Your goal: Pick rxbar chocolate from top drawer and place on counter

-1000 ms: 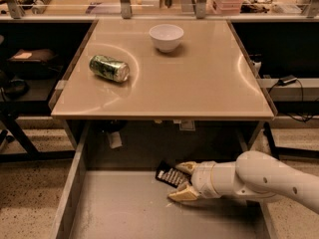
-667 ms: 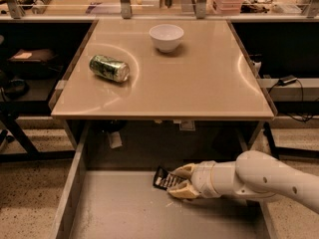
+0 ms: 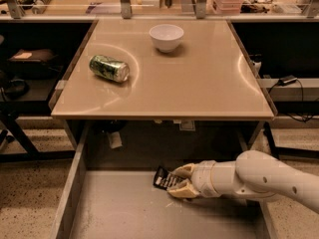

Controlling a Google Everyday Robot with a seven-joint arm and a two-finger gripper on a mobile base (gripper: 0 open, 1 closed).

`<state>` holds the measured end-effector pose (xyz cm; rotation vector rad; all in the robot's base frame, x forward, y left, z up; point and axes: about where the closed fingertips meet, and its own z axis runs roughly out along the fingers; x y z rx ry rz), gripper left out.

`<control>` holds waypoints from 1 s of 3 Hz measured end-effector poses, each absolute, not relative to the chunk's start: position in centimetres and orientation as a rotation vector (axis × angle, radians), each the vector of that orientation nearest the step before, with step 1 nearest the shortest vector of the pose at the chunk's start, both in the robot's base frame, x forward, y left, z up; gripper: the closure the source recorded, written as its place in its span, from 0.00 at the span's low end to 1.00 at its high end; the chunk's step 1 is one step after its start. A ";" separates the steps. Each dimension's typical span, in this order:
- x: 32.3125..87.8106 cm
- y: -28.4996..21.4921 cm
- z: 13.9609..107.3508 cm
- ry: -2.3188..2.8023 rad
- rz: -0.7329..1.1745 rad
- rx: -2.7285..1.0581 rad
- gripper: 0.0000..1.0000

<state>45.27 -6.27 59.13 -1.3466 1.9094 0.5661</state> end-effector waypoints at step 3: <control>44.5 -6.5 67.0 1.744 0.558 -1.374 1.00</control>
Offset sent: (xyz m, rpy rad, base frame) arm -0.0087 -0.0021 0.0679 0.0824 -0.0778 0.0633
